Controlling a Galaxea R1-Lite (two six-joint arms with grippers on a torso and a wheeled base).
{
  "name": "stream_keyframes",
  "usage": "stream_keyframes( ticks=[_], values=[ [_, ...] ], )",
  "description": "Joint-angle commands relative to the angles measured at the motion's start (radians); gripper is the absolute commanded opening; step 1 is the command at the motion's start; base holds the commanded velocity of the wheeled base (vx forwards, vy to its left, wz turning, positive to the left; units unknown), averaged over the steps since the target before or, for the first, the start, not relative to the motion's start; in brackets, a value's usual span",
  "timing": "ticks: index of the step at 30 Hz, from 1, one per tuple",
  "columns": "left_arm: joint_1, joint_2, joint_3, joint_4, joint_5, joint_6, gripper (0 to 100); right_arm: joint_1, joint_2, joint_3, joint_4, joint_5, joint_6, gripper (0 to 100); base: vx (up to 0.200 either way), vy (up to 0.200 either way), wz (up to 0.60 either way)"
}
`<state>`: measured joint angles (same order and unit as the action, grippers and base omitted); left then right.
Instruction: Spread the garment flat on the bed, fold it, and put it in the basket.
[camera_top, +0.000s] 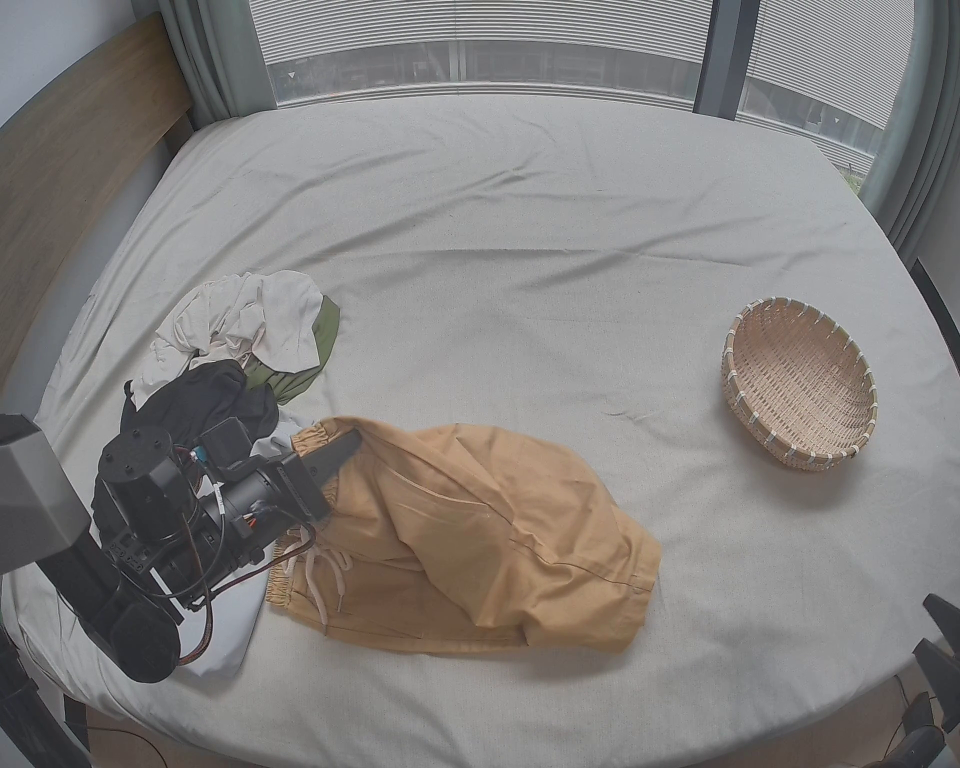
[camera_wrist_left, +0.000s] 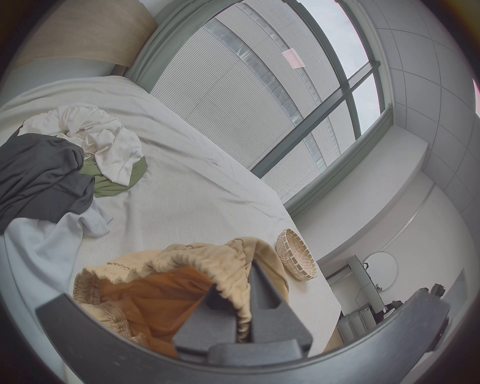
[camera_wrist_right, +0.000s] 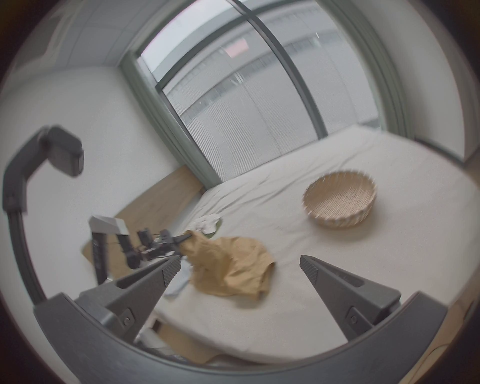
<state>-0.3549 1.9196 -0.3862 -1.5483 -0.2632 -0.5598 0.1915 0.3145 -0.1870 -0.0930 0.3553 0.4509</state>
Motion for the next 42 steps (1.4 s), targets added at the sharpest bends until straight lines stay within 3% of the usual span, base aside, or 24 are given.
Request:
stream_keyframes(
  ticks=[1,16,32,42],
  values=[
    [0.007,0.001,-0.02,-0.001,0.001,0.001,0,0.117,0.396,-0.043,-0.114,0.073,0.043,100,0.0,0.0,0.0],
    [-0.009,-0.013,0.01,-0.003,-0.001,0.004,0,0.121,1.068,-0.046,-0.63,0.073,0.046,100,0.0,0.0,0.0],
    [-0.053,-0.008,0.052,-0.001,-0.001,0.043,0,0.149,1.476,-0.045,-0.965,0.07,0.052,100,0.0,0.0,0.0],
    [-0.053,-0.005,0.049,-0.001,-0.001,0.046,0,0.203,1.563,-0.014,-1.07,0.068,0.086,100,0.0,0.0,0.0]
  ],
)
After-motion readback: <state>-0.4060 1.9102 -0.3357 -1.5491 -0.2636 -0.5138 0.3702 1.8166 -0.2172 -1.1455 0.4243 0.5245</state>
